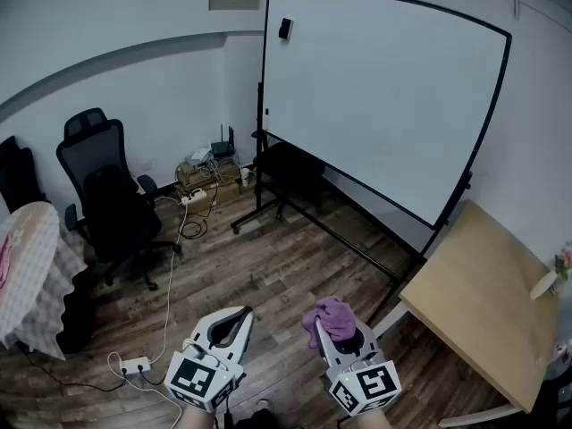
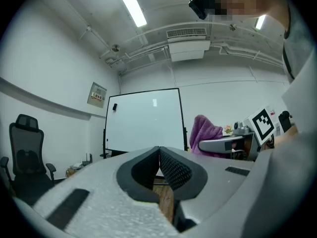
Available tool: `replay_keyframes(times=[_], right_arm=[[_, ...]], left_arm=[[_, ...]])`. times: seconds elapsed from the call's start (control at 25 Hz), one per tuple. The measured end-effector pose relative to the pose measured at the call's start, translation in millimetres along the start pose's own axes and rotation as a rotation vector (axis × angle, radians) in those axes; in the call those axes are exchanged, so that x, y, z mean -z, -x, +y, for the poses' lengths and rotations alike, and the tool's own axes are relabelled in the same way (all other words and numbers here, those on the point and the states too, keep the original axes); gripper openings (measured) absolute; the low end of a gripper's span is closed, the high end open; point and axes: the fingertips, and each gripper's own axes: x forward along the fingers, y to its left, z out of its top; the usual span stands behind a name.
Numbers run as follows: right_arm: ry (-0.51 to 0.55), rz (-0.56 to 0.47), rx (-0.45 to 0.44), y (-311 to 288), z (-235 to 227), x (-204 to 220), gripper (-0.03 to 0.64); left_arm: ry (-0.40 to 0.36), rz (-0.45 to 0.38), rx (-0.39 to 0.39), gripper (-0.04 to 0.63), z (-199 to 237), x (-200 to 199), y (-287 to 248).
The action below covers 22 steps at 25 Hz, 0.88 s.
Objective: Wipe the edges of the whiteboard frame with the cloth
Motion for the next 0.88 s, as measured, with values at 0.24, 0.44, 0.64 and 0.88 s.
replay_keyframes(times=[0.24,0.44,0.64,0.88], right_arm=[[0.003,-0.003,-0.005,12.5,2.0,-2.5,0.107],[0.003,-0.005,-0.009,11.1,1.7,-3.0,0.107],[0.002,-0.005,0.001,3.5,-1.0,-0.7,0.107],[-0.012,-0.012,0.021,-17.1,-8.9,0.1,0.107]], left_arm=[[-0.006,0.002,-0.023,0.017,-8.9,-6.9,8.4],[-0.007,0.001,-0.024,0.017,-7.9,-7.0,8.4],[0.001,0.003,-0.036,0.017,1.9,-7.4,3.8],[0.008,0.005,-0.037,0.017,22.1,-9.1,-10.1]])
